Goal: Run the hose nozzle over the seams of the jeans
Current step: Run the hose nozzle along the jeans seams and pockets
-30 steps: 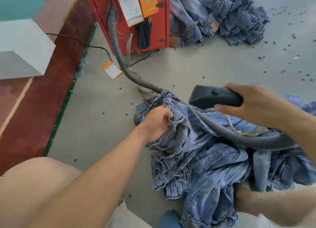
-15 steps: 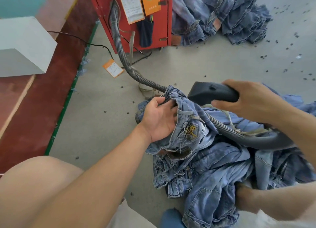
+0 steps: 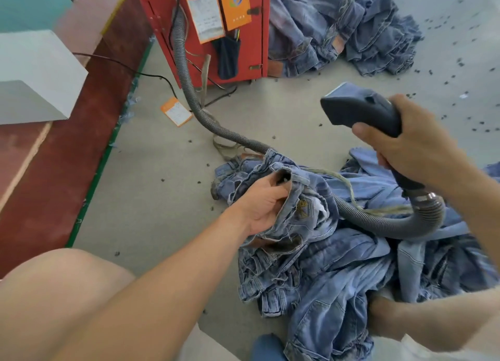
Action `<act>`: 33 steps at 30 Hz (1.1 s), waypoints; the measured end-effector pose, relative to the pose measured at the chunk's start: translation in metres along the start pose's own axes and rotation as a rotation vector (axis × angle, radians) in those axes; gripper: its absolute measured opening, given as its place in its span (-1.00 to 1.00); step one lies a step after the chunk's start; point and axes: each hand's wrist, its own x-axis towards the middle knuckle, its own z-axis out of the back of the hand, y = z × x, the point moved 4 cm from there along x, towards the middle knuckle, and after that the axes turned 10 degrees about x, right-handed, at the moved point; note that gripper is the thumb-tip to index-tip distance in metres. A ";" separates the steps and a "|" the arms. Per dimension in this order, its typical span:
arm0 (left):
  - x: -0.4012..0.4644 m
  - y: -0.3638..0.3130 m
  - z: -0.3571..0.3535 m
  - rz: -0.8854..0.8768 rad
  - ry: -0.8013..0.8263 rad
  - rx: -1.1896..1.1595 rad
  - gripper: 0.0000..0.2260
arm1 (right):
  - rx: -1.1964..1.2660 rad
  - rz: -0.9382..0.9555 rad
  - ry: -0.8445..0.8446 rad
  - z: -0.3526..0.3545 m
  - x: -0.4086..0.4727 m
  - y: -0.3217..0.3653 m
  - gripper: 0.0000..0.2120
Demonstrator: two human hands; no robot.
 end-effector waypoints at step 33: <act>0.014 -0.006 -0.043 -0.214 -0.391 0.344 -0.61 | -0.049 -0.105 0.073 -0.047 -0.004 -0.007 -0.66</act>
